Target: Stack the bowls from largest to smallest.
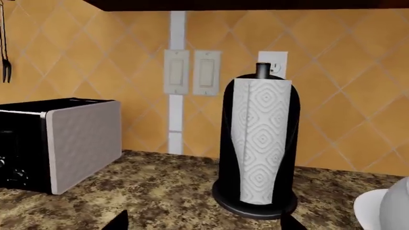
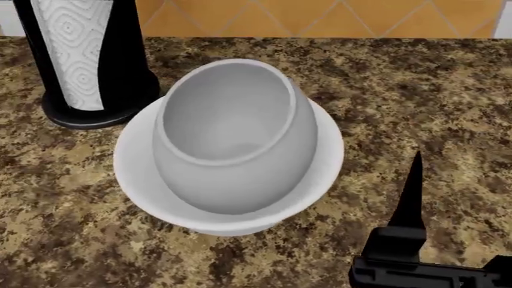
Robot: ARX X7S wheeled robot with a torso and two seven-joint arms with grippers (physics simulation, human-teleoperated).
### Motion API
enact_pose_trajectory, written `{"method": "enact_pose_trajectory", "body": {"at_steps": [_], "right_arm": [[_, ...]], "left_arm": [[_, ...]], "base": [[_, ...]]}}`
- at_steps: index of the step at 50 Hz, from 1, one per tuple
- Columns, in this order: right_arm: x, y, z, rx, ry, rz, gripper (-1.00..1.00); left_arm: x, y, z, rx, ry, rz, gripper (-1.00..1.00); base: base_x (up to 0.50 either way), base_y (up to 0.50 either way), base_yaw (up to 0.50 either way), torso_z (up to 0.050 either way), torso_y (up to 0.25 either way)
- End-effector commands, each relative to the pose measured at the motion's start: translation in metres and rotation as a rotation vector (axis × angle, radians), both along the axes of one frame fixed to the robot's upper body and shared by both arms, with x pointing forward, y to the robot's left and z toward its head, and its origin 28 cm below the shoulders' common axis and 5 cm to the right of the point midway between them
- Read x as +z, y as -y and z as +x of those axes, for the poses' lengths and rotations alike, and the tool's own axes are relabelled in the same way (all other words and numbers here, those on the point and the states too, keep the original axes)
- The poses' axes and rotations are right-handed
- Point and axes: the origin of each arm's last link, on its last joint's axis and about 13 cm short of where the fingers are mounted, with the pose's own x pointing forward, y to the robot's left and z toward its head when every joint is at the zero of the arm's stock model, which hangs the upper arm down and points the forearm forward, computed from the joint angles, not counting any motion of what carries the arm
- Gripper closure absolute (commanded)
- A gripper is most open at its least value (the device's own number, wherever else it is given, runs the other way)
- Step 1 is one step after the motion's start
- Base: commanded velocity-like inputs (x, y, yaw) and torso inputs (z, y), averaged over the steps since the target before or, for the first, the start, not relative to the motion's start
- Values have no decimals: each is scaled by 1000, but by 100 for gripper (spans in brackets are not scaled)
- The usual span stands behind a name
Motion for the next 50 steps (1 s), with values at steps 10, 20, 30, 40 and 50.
{"method": "enact_pose_trajectory", "body": {"at_steps": [10, 20, 30, 40, 50], "right_arm": [[7, -6, -10, 56, 46, -12, -100], [6, -11, -11, 79, 44, -34, -100], [8, -8, -12, 64, 55, -22, -100], [8, -9, -12, 65, 58, -19, -100], [9, -9, -12, 62, 59, -21, -100]], "left_arm": [[4, -1, -4, -2, 33, 6, -100], [7, -3, -6, 5, 44, 0, -100], [7, -2, -6, 1, 44, 0, -100], [6, -3, -5, 2, 43, 1, -100], [6, -3, -5, 2, 44, 1, -100]], "base": [[1, 500, 0, 0, 0], [1, 500, 0, 0, 0], [1, 500, 0, 0, 0], [1, 500, 0, 0, 0], [0, 500, 0, 0, 0]]}}
